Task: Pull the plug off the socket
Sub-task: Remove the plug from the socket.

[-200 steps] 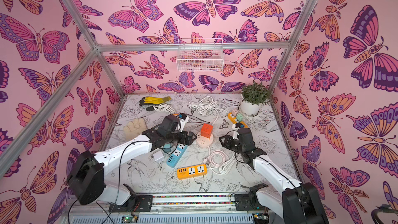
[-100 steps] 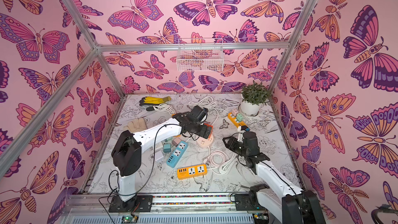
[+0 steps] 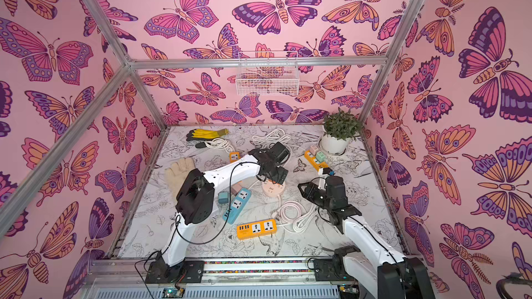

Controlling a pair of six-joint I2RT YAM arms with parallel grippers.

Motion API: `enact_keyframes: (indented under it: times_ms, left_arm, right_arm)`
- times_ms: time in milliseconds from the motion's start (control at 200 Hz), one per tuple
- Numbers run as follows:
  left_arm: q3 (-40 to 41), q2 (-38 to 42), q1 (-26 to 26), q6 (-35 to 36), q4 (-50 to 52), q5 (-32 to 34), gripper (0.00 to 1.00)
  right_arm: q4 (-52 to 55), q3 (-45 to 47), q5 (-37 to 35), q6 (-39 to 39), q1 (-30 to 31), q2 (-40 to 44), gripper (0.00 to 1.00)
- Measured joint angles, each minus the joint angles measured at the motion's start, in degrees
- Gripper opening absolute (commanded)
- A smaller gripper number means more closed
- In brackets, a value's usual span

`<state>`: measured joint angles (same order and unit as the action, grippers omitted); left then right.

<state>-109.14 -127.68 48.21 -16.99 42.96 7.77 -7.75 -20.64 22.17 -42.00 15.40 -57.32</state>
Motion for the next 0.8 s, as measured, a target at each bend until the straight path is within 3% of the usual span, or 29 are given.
enact_keyframes:
  times_ms: [230,431,646,796]
  left_arm:
    - [-1.8,-0.9,0.2,-0.5,0.7,-0.5,0.7]
    - [-1.9,-0.9,0.1,-1.6,0.8,-1.1,0.51]
    - [-2.0,-0.9,0.1,-1.9,0.8,-1.3,0.46]
    - [-2.0,-0.9,0.1,-2.1,0.8,-1.3,0.45]
  right_arm:
    - [-2.2,0.2,1.2,-0.6,0.0,-2.8,0.48]
    - [-7.2,0.7,3.8,-2.8,0.0,-8.0,0.49]
    - [-14.5,0.0,7.7,-6.3,1.5,-17.7,0.48]
    - [-15.4,-5.4,9.3,-7.6,4.4,-26.6,0.48]
